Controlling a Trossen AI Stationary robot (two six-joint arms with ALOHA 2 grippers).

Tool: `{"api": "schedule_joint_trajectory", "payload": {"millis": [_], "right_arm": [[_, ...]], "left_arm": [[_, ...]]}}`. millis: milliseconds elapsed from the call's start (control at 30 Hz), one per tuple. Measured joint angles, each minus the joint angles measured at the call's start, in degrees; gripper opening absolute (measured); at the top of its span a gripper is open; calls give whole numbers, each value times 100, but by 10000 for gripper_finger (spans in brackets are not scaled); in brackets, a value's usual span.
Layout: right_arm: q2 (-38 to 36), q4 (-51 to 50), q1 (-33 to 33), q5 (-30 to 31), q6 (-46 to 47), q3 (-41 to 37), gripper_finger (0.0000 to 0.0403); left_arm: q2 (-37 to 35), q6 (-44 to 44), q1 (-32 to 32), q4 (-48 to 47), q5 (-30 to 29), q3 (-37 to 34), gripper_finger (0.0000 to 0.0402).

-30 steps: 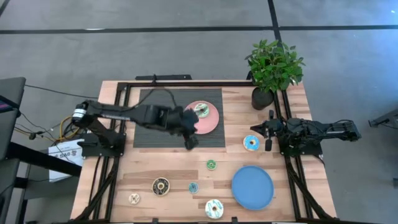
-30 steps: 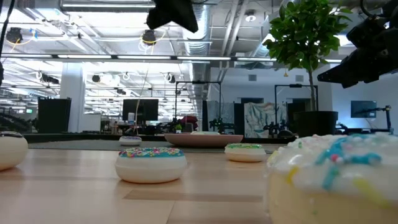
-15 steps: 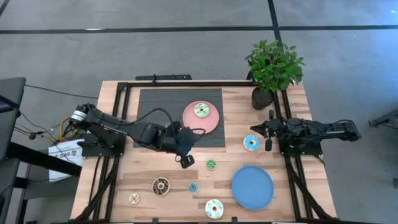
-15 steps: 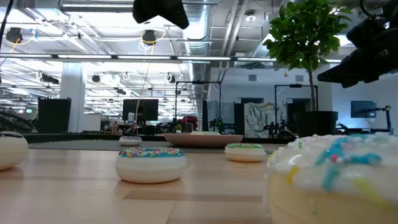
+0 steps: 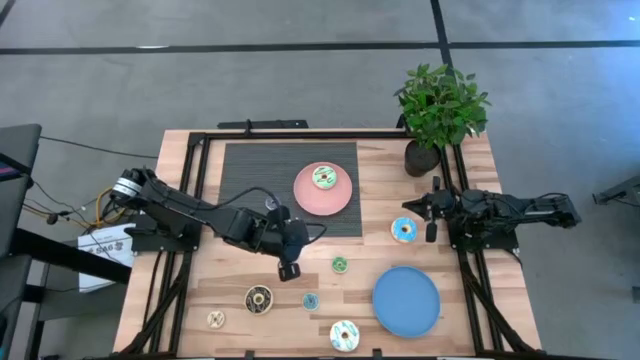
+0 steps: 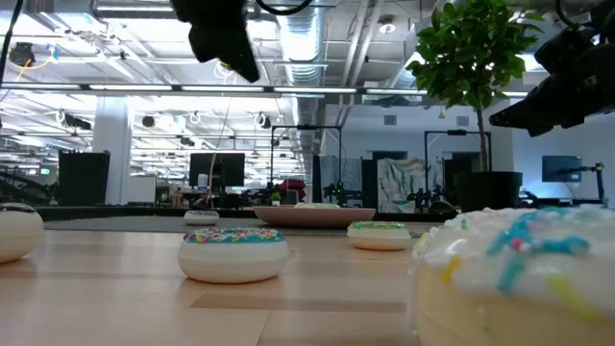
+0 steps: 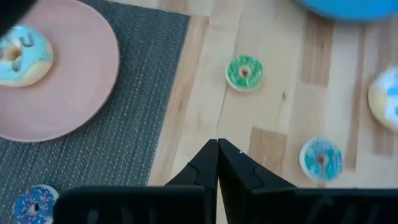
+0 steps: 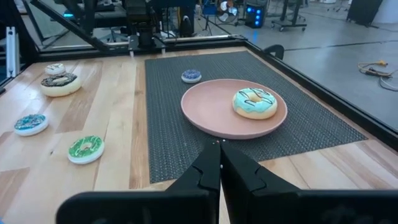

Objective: Pick & Place donuts
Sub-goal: Put the right small purple donut on the blue plate

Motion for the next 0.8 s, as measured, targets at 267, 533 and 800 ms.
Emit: {"api": "schedule_joint_trajectory", "payload": {"millis": [267,533,800], "right_arm": [[52,260,19,120,668,-24,0],[1169,709,13,795,785,661,0],[3330,-892,11,1457,2601,2701,0]], "left_arm": [[-1367,53,105,1261,6,-1646,0],[-3321,281,98,2660,332,-3781,0],[-4389,690,166,2396,237,-4682,0]]}}
